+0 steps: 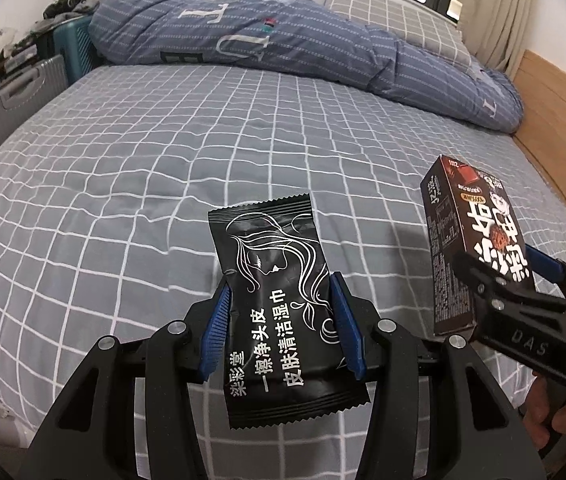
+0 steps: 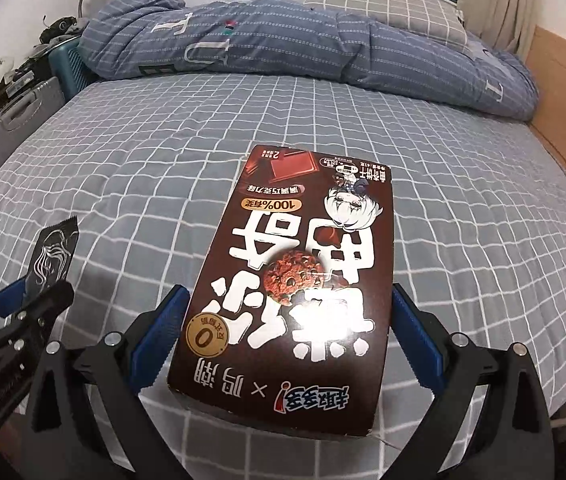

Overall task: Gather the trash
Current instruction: 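Carry the black packet and brown box over the black trash bin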

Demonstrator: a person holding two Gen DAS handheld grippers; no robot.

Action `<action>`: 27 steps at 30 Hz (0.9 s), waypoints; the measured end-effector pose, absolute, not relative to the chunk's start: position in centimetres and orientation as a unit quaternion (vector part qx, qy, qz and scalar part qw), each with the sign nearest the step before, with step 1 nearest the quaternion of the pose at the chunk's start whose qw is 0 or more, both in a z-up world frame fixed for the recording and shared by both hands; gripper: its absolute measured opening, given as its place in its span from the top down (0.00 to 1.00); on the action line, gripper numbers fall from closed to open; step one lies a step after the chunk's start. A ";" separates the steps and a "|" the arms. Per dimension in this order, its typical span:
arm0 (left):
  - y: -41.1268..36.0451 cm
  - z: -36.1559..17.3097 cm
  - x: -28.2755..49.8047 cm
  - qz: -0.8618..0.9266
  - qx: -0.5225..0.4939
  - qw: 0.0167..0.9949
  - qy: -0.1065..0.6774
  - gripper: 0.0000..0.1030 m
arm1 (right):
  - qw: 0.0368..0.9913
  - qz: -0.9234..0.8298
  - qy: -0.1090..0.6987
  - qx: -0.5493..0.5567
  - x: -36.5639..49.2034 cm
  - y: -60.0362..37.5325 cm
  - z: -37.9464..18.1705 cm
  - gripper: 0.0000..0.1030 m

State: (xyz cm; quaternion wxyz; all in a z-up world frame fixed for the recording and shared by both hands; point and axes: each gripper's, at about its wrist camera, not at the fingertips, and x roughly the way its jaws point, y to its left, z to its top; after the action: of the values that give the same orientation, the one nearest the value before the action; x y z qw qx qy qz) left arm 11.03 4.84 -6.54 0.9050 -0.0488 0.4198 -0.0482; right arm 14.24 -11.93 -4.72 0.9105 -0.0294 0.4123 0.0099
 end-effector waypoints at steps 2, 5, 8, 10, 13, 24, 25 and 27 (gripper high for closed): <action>4.5 -6.5 10.5 -0.050 -0.046 0.905 0.419 0.54 | 0.911 0.011 0.412 -0.025 13.3 -12.5 -4.7 0.10; 4.0 -6.6 9.6 -0.052 -0.042 0.904 0.422 0.54 | 0.910 0.015 0.414 -0.018 12.3 -13.2 -4.8 0.10; 3.6 -6.8 8.7 -0.053 -0.040 0.902 0.427 0.54 | 0.910 0.016 0.414 -0.014 11.1 -13.8 -4.9 0.10; 3.4 -6.7 8.0 -0.053 -0.038 0.902 0.428 0.54 | 0.910 0.019 0.414 -0.009 10.2 -14.2 -4.7 0.10; 3.0 -6.5 7.0 -0.050 -0.037 0.902 0.427 0.54 | 0.912 0.022 0.409 -0.003 8.8 -14.5 -4.1 0.10; 2.0 -5.4 2.5 -0.057 -0.040 0.902 0.427 0.54 | 0.919 0.035 0.393 -0.008 3.8 -14.8 -1.5 0.10; 1.8 -5.2 2.1 -0.056 -0.038 0.902 0.426 0.54 | 0.919 0.035 0.391 -0.008 3.2 -14.8 -1.3 0.10; 1.5 -4.7 1.2 -0.057 -0.034 0.903 0.424 0.54 | 0.920 0.036 0.390 -0.008 2.4 -15.0 -1.0 0.10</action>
State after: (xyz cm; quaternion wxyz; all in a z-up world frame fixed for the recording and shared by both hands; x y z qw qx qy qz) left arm 1.21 1.46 -4.74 0.9031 -0.0342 0.4243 -0.0567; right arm 2.40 -14.95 -1.03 0.9199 -0.0078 0.3905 0.0362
